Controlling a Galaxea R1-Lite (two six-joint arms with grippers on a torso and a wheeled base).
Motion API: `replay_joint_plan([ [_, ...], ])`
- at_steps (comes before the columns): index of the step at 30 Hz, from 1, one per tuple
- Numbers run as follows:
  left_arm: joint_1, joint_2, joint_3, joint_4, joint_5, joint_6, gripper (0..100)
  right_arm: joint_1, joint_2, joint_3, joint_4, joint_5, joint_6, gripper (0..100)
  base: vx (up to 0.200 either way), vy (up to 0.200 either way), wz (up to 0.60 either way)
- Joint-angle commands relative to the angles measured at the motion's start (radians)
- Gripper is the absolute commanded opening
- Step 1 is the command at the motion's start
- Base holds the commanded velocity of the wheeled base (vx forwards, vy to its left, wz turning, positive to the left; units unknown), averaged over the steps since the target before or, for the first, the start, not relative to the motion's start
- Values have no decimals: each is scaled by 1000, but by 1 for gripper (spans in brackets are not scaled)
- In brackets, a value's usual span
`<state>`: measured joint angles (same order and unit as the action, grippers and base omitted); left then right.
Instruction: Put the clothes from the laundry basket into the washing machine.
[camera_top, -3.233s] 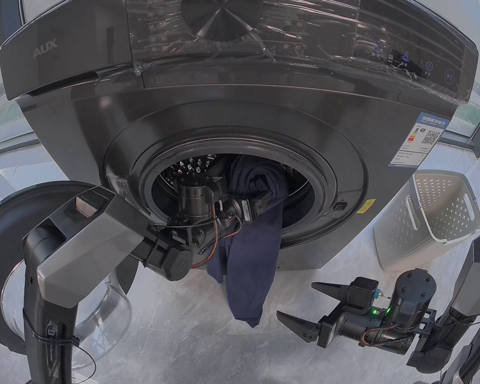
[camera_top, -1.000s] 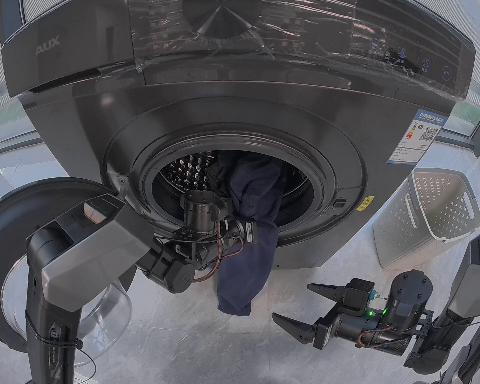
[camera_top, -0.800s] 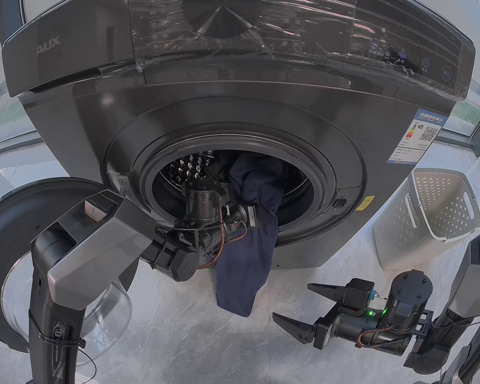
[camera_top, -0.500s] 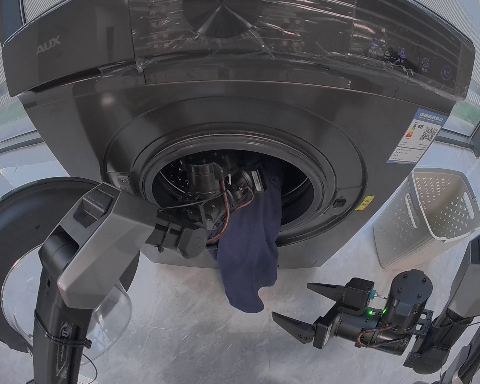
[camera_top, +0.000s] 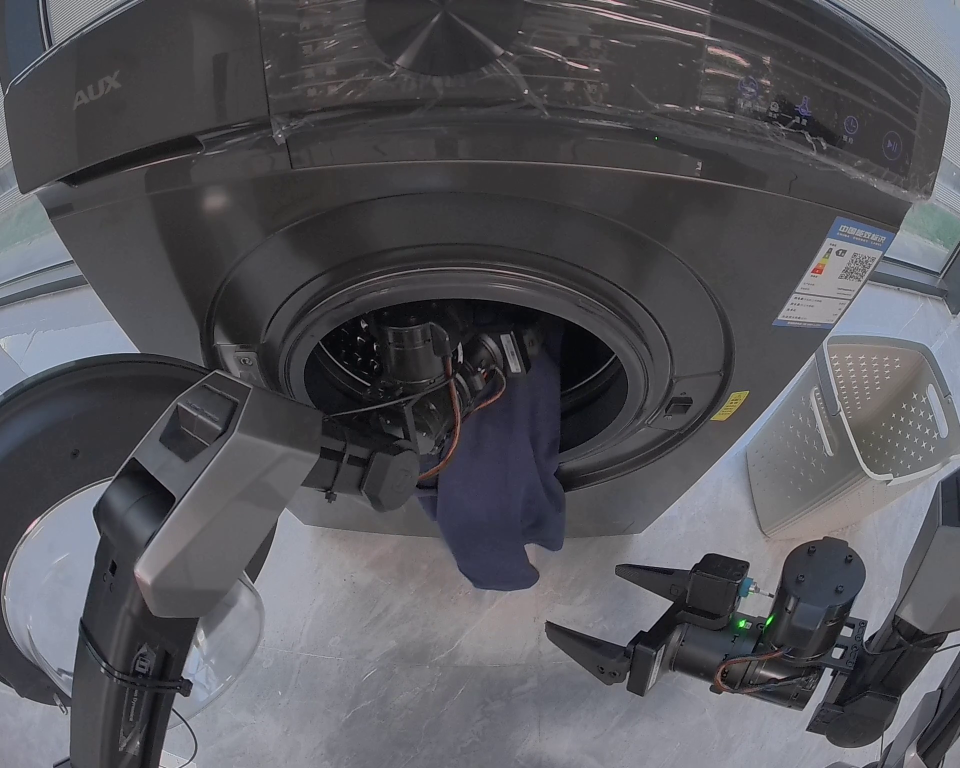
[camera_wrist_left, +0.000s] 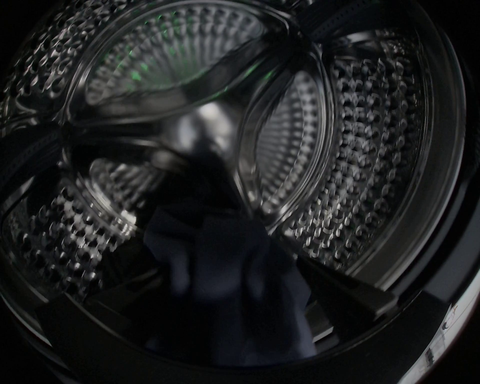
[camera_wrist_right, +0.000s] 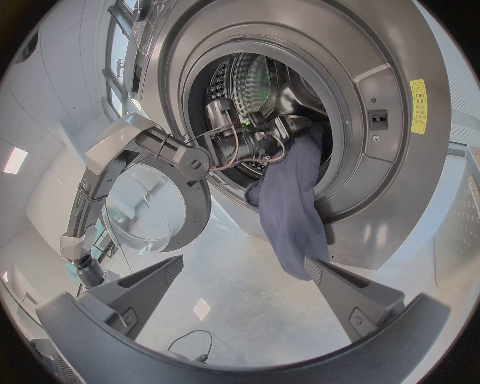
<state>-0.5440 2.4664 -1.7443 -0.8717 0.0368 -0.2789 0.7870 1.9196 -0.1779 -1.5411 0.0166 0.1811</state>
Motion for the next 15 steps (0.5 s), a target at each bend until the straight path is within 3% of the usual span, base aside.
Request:
replay_joint_plan([
  [1,-7,-199,353,5,-11,7,100,5,1,1,-1,0,0,100,0,0,0],
  [7,-20,-290,578,3,-61,12,100,6,1,0,-1,0,0,100,0,0,0],
  [15,-10,-208,574,3,-64,21,100,6,-1,-2,-1,0,-2,100,0,0,0],
])
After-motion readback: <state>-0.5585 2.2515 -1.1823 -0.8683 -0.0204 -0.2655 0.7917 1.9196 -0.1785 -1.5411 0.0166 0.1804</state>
